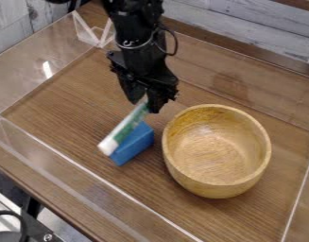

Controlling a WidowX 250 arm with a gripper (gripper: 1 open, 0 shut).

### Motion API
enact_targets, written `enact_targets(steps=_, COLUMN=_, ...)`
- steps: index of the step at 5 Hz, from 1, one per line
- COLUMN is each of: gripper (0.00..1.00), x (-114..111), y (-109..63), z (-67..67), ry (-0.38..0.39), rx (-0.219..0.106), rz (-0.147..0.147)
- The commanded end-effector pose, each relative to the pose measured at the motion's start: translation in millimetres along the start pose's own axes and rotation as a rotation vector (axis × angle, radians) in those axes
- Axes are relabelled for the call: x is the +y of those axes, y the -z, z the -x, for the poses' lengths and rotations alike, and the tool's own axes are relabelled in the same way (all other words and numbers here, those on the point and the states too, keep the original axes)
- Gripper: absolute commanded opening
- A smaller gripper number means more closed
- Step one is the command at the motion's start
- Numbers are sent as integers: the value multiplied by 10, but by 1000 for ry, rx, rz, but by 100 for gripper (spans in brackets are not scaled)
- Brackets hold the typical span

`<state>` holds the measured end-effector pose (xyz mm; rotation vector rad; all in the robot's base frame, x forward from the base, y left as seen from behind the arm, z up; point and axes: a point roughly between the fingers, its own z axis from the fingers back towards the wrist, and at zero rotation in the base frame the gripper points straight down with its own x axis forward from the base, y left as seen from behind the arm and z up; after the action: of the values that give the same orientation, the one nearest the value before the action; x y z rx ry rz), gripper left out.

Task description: Remove the green marker from inside the brown bowl and put it on the table

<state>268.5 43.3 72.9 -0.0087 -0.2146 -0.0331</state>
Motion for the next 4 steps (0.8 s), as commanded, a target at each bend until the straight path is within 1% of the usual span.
enact_targets(steps=1, gripper=0, x=84, y=-101, z=-180, ry=4, rx=-59, rz=-15)
enact_targets(steps=2, gripper=100, x=105, y=-118, z=-184, ry=-1, rx=-65, rz=-11)
enact_targets(steps=3, gripper=100, x=147, y=-109, z=-188, ry=-3, rx=-67, rz=-7)
enact_targets(steps=4, gripper=100, x=176, y=-96, z=-180, ry=0, rx=-60, rz=-3)
